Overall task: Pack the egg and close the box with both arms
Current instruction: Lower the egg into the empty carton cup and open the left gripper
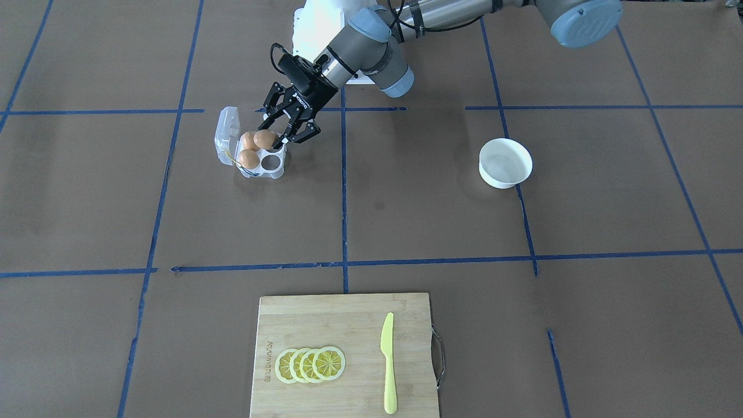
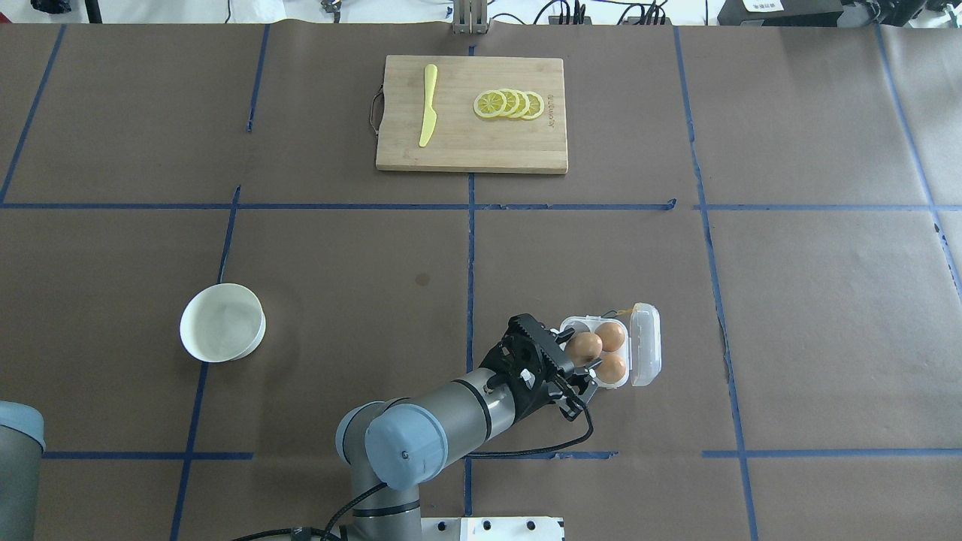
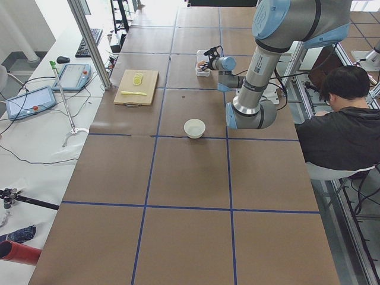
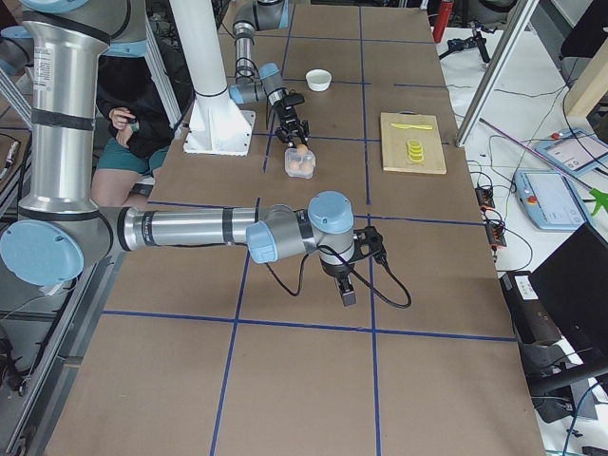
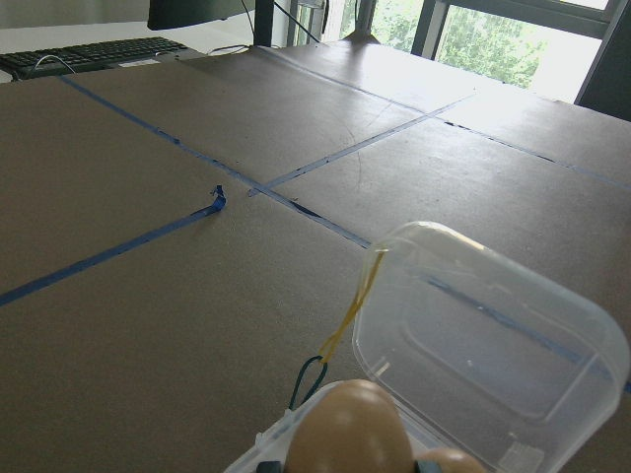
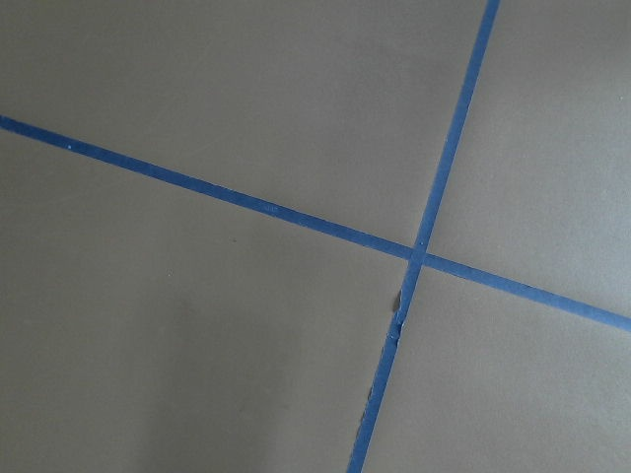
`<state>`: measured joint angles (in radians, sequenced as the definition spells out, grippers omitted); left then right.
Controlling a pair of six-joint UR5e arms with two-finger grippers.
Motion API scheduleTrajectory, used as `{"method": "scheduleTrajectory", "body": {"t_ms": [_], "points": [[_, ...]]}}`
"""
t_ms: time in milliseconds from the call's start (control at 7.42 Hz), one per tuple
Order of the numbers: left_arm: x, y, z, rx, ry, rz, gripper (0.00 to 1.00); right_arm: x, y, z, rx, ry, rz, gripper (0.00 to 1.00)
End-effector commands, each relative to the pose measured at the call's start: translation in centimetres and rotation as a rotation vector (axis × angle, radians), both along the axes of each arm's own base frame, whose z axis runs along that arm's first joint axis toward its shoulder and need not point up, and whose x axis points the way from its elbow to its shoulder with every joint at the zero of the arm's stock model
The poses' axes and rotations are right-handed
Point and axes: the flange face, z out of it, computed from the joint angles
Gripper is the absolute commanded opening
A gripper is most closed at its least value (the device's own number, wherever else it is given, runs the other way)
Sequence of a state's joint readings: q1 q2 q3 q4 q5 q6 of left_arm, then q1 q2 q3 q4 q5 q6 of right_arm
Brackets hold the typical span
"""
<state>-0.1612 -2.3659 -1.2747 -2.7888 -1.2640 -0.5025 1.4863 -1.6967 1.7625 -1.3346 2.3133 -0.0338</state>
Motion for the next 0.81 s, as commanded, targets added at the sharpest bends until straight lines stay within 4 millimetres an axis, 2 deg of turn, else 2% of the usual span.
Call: {"method": "scheduleTrajectory", "body": {"t_ms": [0, 270, 539, 674], "points": [[-0.4, 0.4, -0.5, 0.004, 0.013, 0.004, 1.0, 0.0, 0.0, 0.0, 0.0, 0.0, 0.0, 1.0], [-0.7, 0.8, -1.0, 0.007, 0.03, 0.011, 1.0, 0.0, 0.0, 0.0, 0.0, 0.0, 0.0, 1.0], [-3.0, 1.4, -2.4, 0.031, 0.07, 0.09, 1.0, 0.0, 0.0, 0.0, 0.0, 0.0, 0.0, 1.0], [-3.8, -0.4, -2.6, 0.033, 0.057, 0.09, 1.0, 0.0, 0.0, 0.0, 0.0, 0.0, 0.0, 1.0]]}}
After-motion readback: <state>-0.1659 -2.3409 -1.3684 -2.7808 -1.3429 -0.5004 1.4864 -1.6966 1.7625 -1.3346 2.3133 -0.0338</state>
